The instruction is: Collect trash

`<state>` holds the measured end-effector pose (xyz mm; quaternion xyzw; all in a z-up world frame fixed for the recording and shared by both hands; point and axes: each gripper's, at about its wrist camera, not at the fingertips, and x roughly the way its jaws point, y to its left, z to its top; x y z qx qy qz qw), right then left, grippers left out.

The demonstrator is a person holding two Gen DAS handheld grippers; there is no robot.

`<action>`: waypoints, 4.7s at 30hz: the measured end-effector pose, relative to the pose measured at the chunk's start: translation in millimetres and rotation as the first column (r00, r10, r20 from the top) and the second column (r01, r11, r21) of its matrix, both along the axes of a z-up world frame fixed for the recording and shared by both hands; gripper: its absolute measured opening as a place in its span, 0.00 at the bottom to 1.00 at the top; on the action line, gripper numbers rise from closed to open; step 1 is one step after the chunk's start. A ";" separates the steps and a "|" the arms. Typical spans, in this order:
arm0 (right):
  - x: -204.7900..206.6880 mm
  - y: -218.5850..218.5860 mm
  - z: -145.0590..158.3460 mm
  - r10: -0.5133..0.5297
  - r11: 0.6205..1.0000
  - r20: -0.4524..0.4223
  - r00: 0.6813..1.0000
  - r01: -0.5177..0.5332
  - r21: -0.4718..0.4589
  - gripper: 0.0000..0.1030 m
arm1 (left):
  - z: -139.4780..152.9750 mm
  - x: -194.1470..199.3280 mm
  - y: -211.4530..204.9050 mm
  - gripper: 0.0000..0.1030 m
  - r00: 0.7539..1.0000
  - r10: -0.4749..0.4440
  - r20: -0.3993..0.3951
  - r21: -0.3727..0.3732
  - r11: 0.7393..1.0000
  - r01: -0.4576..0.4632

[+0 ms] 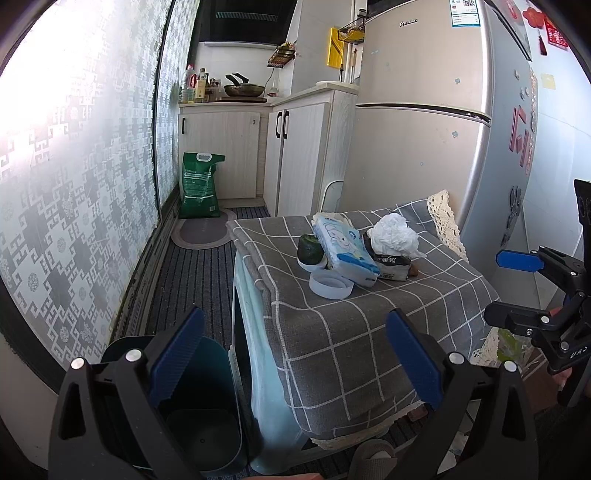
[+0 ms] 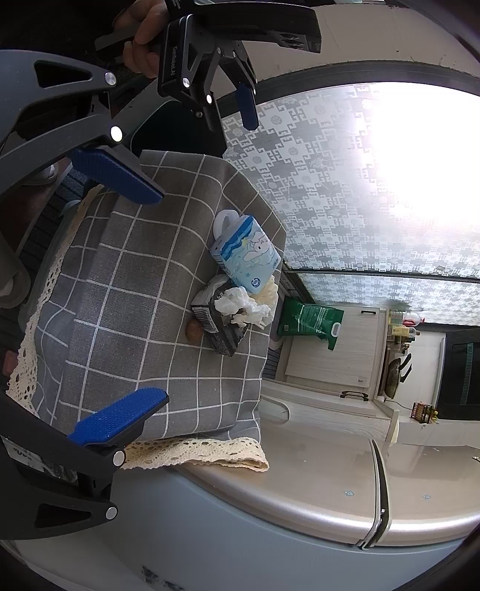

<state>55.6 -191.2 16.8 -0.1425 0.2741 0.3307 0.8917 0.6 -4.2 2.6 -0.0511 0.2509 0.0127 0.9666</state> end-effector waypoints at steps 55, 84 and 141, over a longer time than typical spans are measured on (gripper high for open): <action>-3.0 3.4 -3.5 0.007 1.000 -0.004 1.000 -0.007 -0.006 0.97 | -4.0 0.5 -3.9 0.97 1.000 -0.006 0.001 0.001 1.000 0.006; 1.1 0.5 -2.2 0.019 1.000 -0.029 0.999 -0.018 0.022 0.97 | -2.2 0.2 -6.7 0.97 0.999 -0.044 0.005 0.062 0.997 0.044; 81.7 51.2 -5.9 0.007 0.999 -0.109 0.994 -0.003 0.037 0.37 | 14.3 69.6 19.4 0.10 0.981 -0.195 -0.006 -0.285 0.941 0.185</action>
